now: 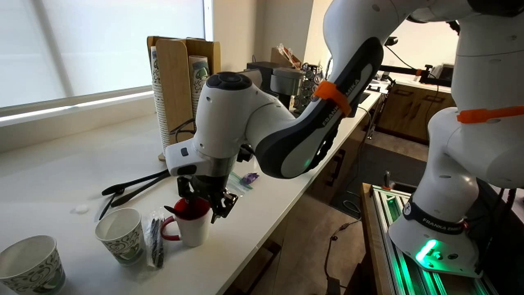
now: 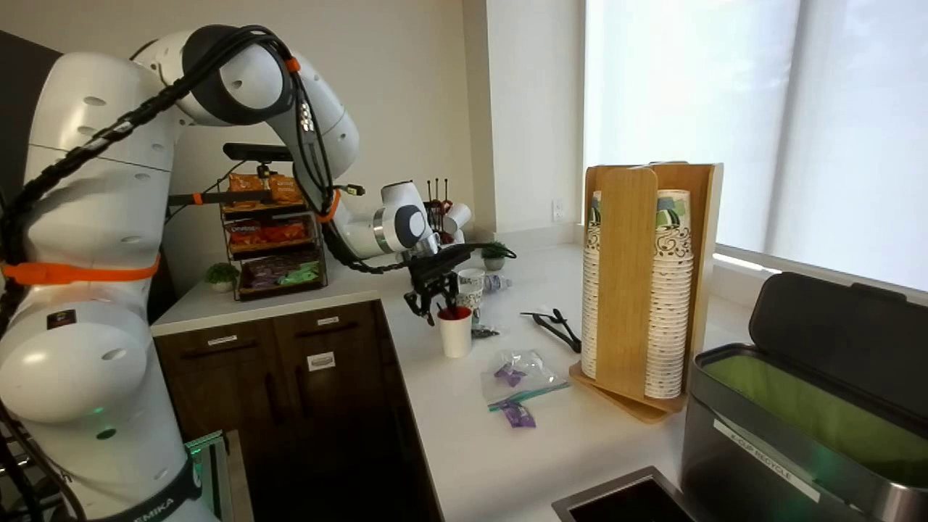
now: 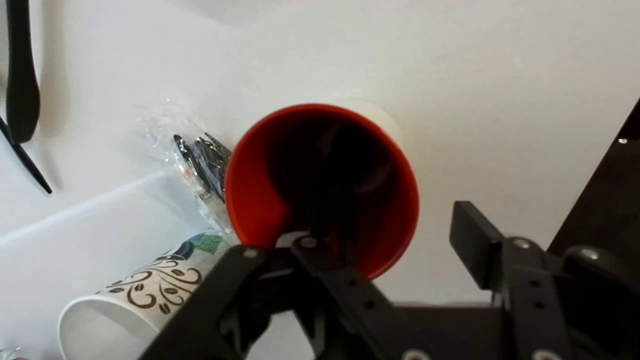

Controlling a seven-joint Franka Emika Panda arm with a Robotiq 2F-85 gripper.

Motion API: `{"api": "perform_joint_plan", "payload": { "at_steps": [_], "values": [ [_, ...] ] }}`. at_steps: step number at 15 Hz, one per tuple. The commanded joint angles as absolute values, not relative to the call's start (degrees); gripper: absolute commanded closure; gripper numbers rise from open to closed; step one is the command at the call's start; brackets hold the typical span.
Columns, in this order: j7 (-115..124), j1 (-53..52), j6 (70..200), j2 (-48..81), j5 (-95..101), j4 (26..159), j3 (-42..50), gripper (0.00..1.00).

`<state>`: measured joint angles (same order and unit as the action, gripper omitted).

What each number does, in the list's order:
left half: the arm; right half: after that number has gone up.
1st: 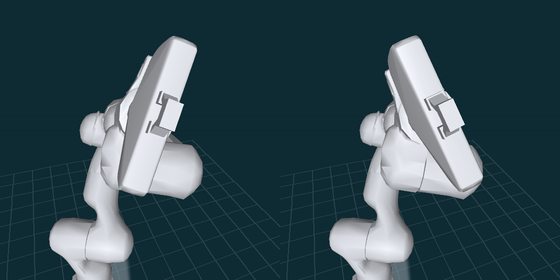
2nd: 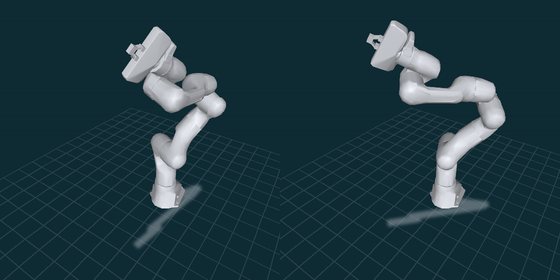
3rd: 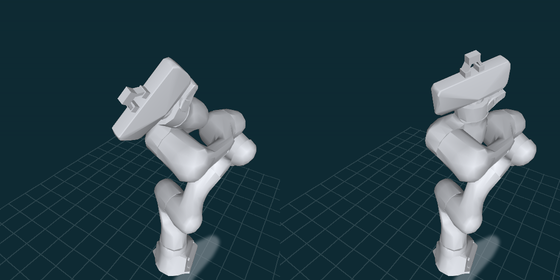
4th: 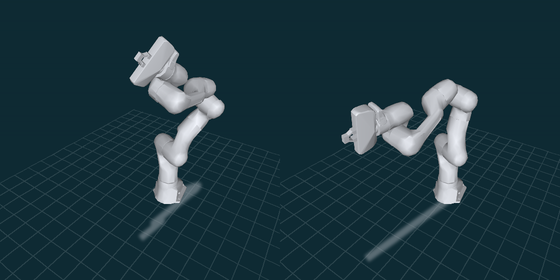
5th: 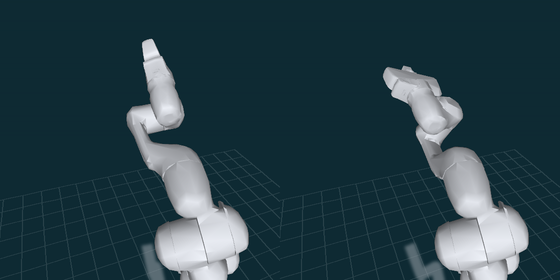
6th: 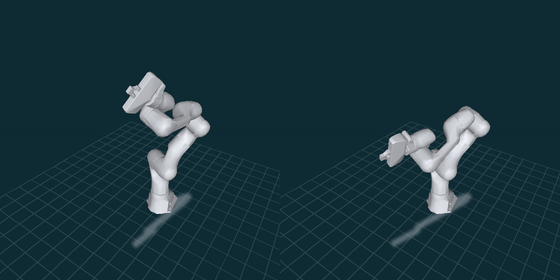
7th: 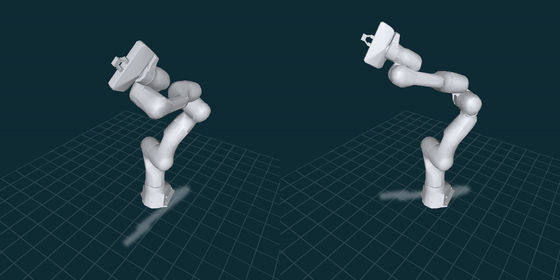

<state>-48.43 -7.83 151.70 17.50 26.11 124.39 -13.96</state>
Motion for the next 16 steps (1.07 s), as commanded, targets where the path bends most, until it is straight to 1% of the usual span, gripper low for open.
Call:
{"api": "perform_joint_plan", "payload": {
  "at_steps": [1,2,5,8,13,15,16],
  "values": [
    [-41.04,-9.82,155.38,14.41,28.57,127.0,-10.75,0.04],
    [-38.4,-9.99,156.6,13.8,28.96,127.31,-10.02,0.0],
    [-30.49,-10.08,160.04,13.03,29.3,127.04,-7.95,0.0],
    [-24.18,-9.58,160.28,15.07,29.22,122.54,-6.09,0.0],
    [-18.86,-8.69,151.6,20.01,26.17,109.29,-3.27,0.0],
    [-19.98,-7.73,141.75,23.68,22.56,100.94,-3.45,0.0],
    [-20.29,-7.67,148.36,18.93,25.38,108.87,-3.52,0.0]
  ]
}}
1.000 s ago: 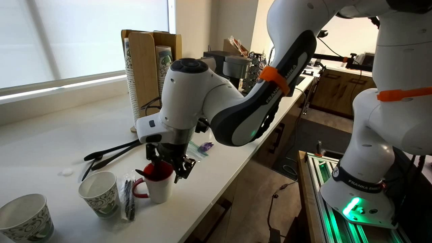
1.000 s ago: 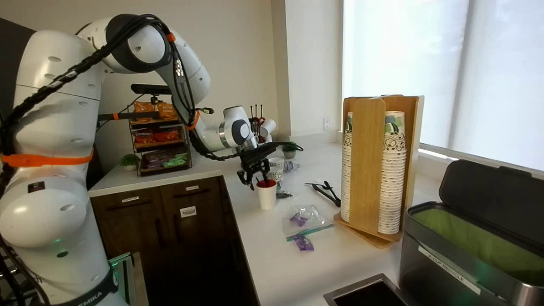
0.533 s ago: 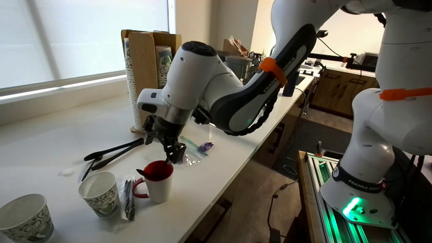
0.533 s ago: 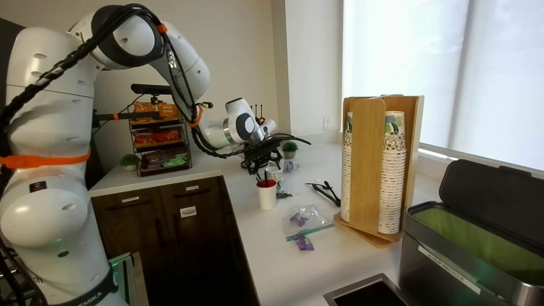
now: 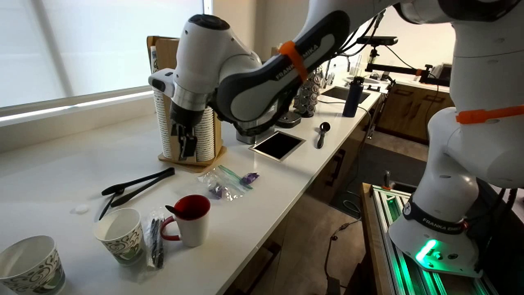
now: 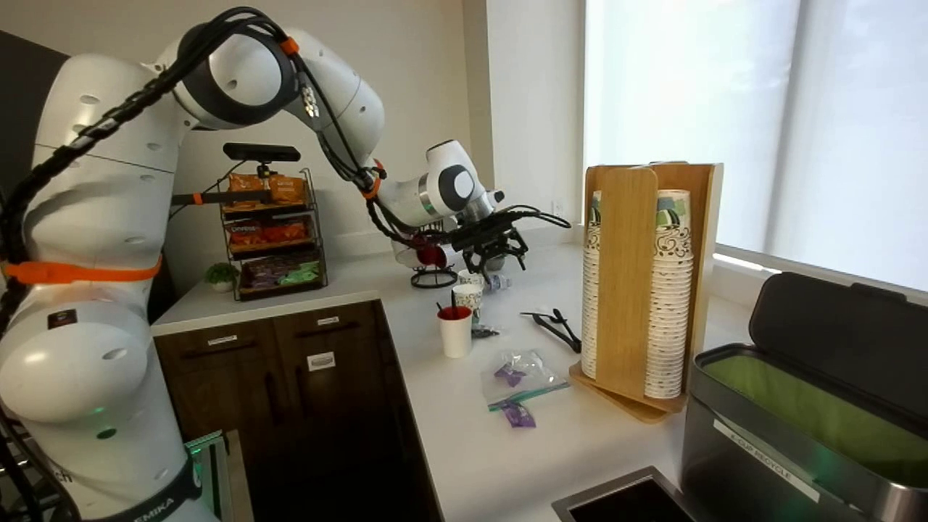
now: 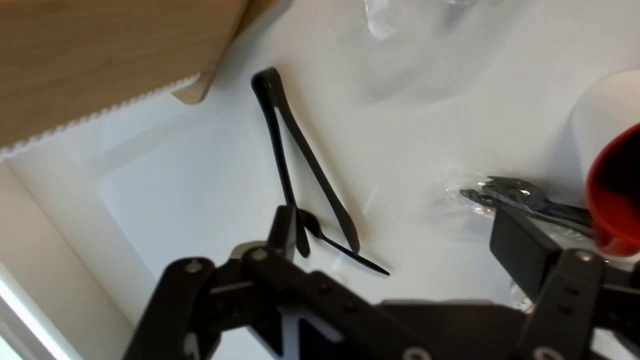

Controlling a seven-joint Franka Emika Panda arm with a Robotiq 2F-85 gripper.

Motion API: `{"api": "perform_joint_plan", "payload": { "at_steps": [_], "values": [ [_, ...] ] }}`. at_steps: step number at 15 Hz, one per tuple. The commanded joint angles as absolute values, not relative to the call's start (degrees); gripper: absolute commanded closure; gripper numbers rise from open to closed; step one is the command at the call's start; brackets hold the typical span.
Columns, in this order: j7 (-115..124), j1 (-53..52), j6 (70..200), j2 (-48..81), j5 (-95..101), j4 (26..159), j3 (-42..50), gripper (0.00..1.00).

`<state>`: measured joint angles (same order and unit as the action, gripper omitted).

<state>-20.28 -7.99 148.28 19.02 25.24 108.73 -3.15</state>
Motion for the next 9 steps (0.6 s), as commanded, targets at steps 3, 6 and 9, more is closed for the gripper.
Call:
{"api": "perform_joint_plan", "payload": {
  "at_steps": [3,6,9],
  "values": [
    [-20.59,-7.34,147.02,19.88,25.14,106.74,-3.51,0.0],
    [-20.59,-7.51,147.04,19.82,25.14,107.14,-3.72,0.0],
    [-15.41,-8.71,148.37,21.01,28.57,104.6,-1.36,0.0]
  ]
}}
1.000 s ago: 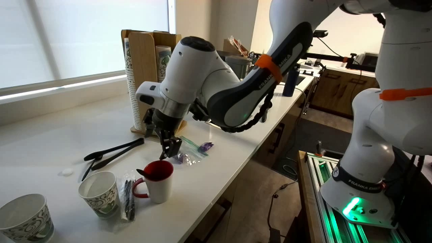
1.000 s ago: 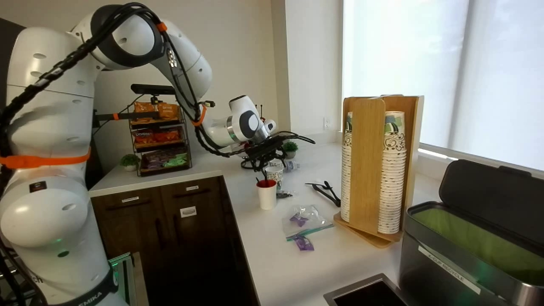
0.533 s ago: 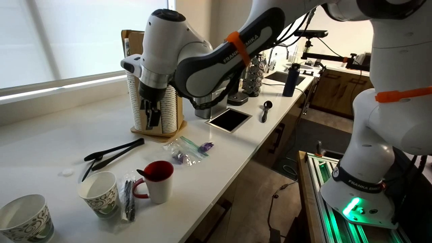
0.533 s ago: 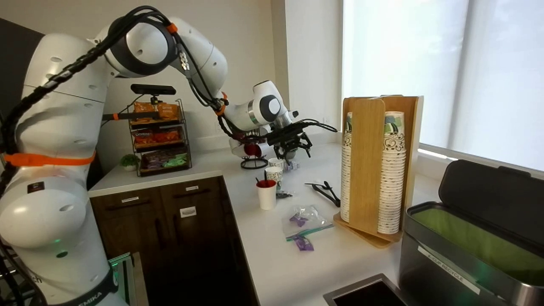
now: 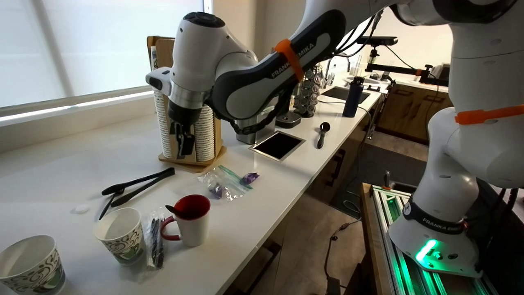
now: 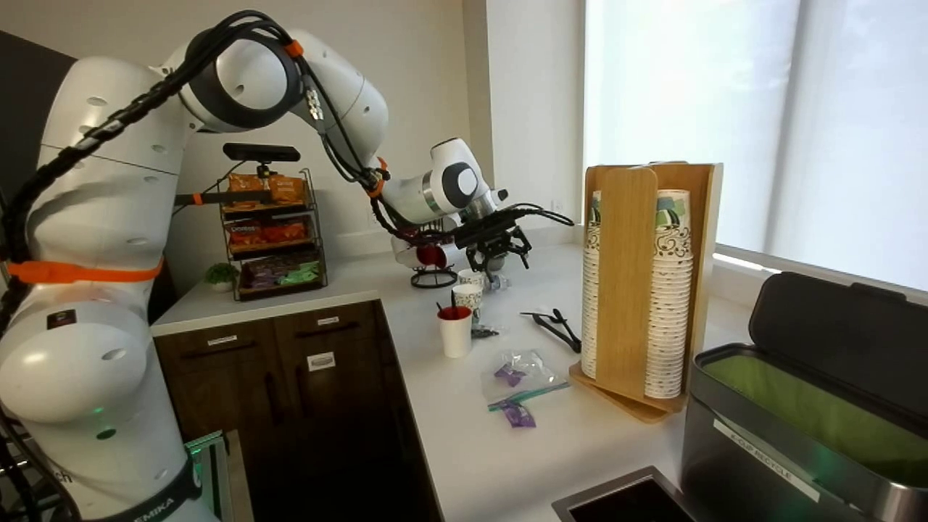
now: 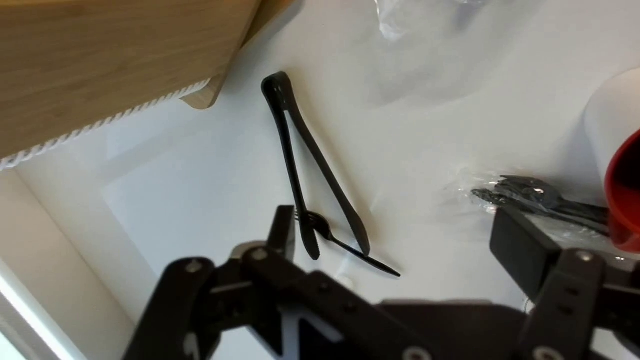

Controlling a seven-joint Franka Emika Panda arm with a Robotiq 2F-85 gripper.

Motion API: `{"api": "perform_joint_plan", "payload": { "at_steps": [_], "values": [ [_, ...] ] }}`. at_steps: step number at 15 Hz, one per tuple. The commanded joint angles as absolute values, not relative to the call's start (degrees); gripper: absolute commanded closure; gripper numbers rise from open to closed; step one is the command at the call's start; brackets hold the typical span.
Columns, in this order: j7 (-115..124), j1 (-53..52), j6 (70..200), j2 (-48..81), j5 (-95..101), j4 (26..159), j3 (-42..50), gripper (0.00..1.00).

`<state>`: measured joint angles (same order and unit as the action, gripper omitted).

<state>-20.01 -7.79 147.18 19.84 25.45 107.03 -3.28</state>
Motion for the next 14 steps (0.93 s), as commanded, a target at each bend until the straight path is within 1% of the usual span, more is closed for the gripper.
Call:
{"api": "perform_joint_plan", "payload": {
  "at_steps": [1,4,8,11,12,14],
  "values": [
    [-17.14,-7.86,146.57,22.82,26.81,101.02,-1.96,0.0],
    [-16.77,-8.12,143.63,27.36,27.22,92.04,-0.54,0.0],
    [-19.53,-8.9,134.48,34.89,25.39,78.38,-1.02,0.0],
    [-16.11,-10.31,128.23,39.6,25.32,69.85,-0.11,0.0],
    [-17.11,-9.54,132.06,34.79,25.89,77.6,-0.73,0.0],
    [-16.06,-9.99,130.18,37.21,25.74,73.6,-0.49,0.0]
  ]
}}
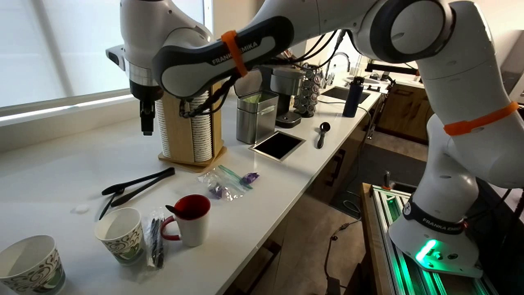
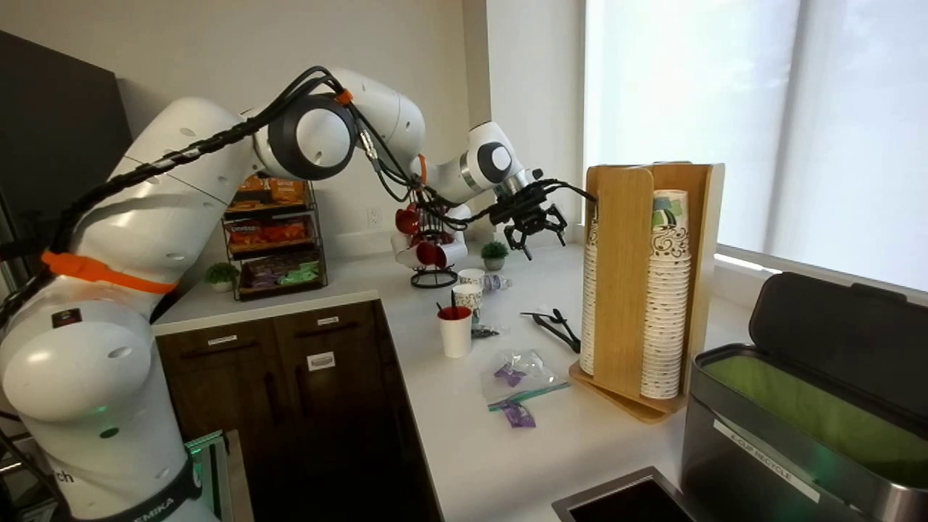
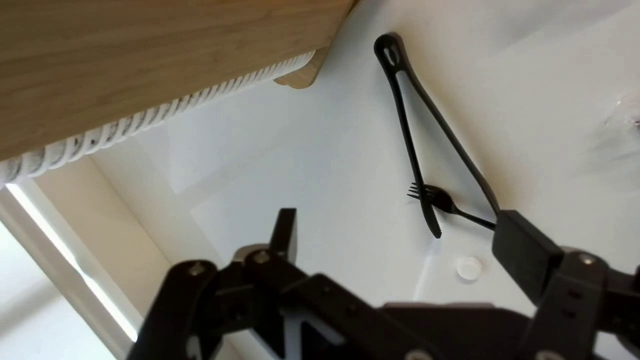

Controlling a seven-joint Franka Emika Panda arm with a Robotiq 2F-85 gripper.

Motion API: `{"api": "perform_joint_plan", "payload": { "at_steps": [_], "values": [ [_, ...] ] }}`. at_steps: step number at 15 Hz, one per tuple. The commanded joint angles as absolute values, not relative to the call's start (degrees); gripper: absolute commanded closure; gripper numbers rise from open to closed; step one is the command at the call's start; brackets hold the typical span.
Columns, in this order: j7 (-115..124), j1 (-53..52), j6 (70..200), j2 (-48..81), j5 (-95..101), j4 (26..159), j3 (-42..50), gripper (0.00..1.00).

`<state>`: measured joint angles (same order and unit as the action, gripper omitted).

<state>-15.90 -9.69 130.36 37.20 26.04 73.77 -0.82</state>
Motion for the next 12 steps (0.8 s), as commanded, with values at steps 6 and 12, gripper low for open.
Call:
{"api": "perform_joint_plan", "payload": {
  "at_steps": [6,12],
  "values": [
    [-8.18,-10.72,137.71,39.78,25.12,72.84,0.3,0.0],
    [-2.44,-12.81,138.14,43.29,26.01,69.87,2.56,0.0]
  ]
}}
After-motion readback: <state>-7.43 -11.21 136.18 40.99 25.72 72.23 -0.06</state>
